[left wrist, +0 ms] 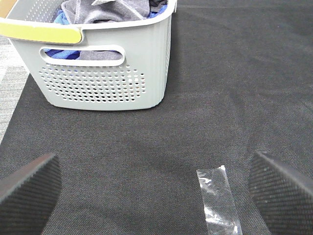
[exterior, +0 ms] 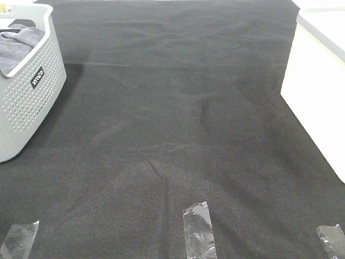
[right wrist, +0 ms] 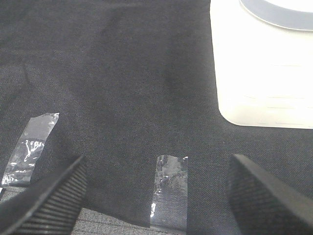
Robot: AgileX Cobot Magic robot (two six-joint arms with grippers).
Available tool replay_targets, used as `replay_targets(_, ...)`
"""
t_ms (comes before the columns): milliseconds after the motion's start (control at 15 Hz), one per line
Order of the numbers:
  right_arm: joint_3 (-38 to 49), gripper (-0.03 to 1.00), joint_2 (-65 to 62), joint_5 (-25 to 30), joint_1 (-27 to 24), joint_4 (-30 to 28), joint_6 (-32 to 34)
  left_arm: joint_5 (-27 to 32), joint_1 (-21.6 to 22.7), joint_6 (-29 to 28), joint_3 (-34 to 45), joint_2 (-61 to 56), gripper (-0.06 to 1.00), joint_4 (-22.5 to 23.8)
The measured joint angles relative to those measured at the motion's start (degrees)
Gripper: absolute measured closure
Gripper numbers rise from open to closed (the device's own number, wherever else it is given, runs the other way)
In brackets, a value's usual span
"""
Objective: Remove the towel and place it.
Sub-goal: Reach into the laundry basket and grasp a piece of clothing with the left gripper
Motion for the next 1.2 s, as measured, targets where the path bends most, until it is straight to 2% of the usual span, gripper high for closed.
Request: replay_targets(1200,0.0,0.2,0.0,0.0,0.0,0.2,0.0,0.0,0.0,0.0,0.0,0.0,-0.03,0.0)
